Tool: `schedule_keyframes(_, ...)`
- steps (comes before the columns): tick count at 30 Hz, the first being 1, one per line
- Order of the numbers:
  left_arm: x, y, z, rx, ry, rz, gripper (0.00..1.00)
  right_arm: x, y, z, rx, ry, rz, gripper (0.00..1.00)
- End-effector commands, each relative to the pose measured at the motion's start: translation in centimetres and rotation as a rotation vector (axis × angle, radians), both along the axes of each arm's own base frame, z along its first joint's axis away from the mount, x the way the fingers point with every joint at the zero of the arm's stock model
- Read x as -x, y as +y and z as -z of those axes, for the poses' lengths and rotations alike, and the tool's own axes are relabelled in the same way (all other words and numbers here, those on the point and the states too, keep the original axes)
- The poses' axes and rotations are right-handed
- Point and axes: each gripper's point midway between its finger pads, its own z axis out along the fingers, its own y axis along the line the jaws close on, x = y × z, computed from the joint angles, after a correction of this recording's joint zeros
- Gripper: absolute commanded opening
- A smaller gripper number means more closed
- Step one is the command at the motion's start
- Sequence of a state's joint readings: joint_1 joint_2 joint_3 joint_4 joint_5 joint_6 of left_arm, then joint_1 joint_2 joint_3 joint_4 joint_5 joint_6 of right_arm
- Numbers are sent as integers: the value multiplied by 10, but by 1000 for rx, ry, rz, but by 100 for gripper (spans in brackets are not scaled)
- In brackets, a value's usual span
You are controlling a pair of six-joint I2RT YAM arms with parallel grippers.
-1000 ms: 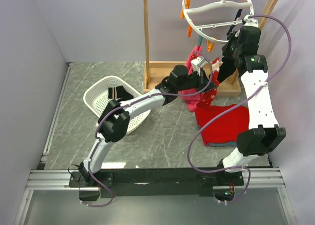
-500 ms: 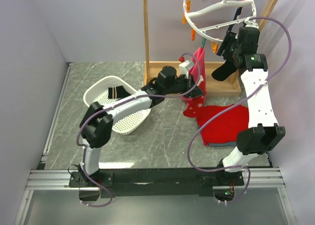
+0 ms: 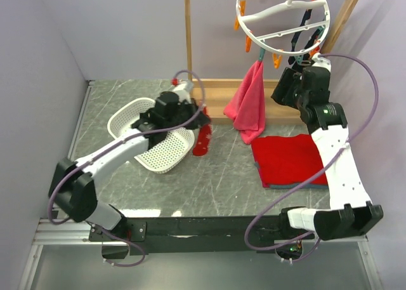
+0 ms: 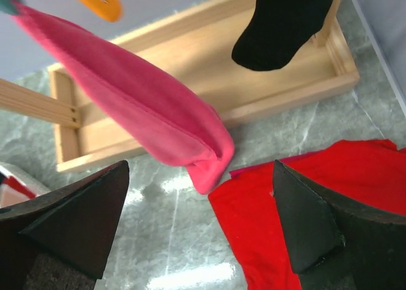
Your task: Remove the socks clipped to the hanger
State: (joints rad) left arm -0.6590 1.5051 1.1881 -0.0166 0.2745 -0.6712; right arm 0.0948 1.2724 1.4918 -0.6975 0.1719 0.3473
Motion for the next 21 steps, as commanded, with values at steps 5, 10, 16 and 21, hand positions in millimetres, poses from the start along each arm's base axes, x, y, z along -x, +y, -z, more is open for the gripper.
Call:
schedule_keyframes(5,-51,145,21,-141,105,-565,1,5,9,-38,-20,-149,-30,100)
schedule_keyframes(10,-78,195,33,-192,143,-755,1,5,22,-38,-52,-158,-84,100)
schedule_keyframes(16,-107,238,59,-249,220,-897,1,6,27,-37,-55,-159,-98,100)
schedule_keyframes(21,-128,255,88,-281,265,-926,1,10,24,-43,-46,-179,-88,100)
